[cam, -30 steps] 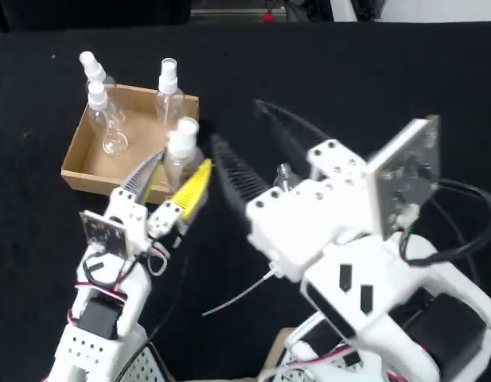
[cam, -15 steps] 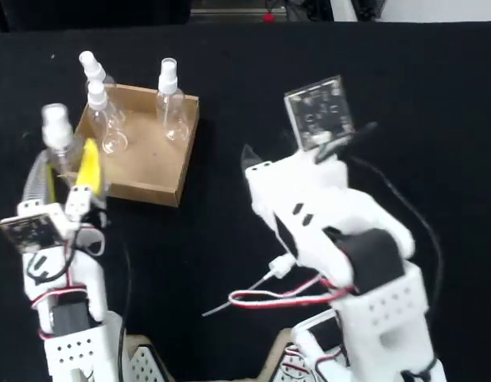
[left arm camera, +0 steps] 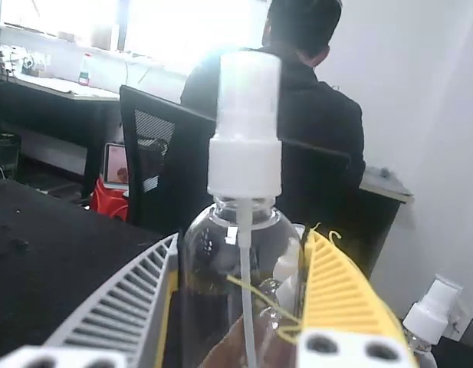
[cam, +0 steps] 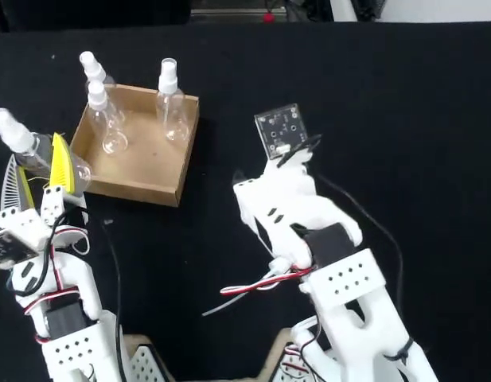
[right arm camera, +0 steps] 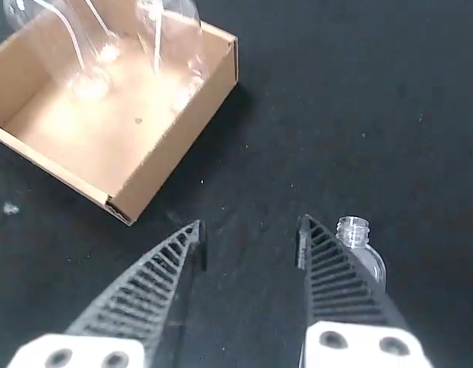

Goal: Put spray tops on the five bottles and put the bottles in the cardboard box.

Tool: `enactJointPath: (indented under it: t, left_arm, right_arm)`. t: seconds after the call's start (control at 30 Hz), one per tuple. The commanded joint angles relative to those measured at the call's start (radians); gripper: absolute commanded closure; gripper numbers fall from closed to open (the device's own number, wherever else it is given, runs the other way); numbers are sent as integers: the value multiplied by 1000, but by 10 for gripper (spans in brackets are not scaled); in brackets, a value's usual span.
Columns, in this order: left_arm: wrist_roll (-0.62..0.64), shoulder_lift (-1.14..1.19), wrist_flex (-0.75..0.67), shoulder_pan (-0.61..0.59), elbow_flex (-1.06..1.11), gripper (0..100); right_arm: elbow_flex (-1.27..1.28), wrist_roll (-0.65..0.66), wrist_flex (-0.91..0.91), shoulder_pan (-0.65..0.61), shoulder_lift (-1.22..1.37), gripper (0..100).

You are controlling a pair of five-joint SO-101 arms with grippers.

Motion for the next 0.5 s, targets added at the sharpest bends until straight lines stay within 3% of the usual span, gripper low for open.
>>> enactJointPath:
  t: [0.0,0.47]
  left_arm:
    - [17,0,-75,-2,21,830]
    - [11,0,-95,42,21,830]
  right_arm:
    - [18,2,-54,20,-22,821]
    - [73,2,-55,20,-22,821]
